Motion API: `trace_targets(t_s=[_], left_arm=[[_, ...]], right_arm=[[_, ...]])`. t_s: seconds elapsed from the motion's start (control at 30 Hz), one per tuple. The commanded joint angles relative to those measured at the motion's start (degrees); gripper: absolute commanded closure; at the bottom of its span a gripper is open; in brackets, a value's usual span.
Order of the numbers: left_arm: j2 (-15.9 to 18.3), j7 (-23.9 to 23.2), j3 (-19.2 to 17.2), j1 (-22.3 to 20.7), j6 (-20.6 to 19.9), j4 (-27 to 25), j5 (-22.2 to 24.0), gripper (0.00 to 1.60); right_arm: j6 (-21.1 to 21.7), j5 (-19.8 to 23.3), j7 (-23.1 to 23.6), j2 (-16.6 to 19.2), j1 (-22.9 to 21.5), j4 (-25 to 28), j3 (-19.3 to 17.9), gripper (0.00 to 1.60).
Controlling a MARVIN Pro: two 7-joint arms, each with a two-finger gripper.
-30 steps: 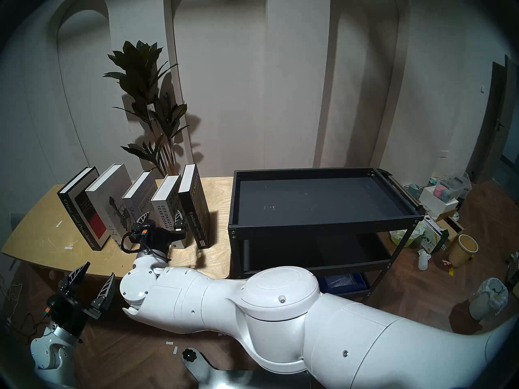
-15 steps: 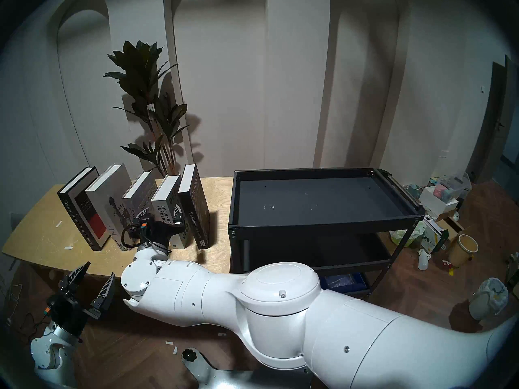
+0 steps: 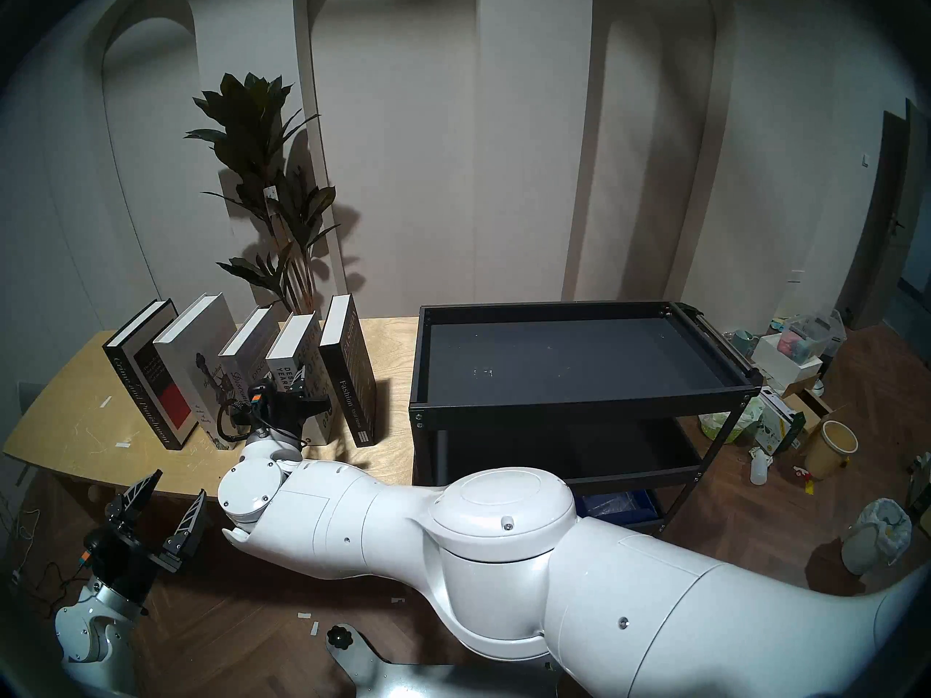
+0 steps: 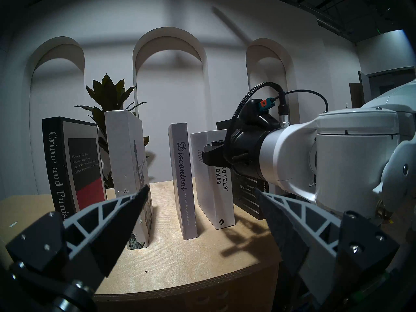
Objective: Move the books from the display table onto the shelf, standing them upright with spines facing out and tallest at one end
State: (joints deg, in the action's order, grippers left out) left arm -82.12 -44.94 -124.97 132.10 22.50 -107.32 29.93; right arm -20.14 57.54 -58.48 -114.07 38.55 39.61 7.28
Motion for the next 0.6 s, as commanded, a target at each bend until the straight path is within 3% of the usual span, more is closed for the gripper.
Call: trace_targets(t_s=[0.0, 0.57], left_arm=[[0.09, -0.08, -0.05, -0.06, 0.12, -0.65, -0.01, 0.00], [0.05, -0.20, -0.09, -0.11, 0.13, -0.70, -0.02, 0.00]], right_arm=[[0.07, -0.55, 0.43, -0.93, -0.33, 0.76, -0.28, 1.60], [0.44, -2.79, -0.24, -0.93, -2.66, 3.83, -1.16, 1.60]])
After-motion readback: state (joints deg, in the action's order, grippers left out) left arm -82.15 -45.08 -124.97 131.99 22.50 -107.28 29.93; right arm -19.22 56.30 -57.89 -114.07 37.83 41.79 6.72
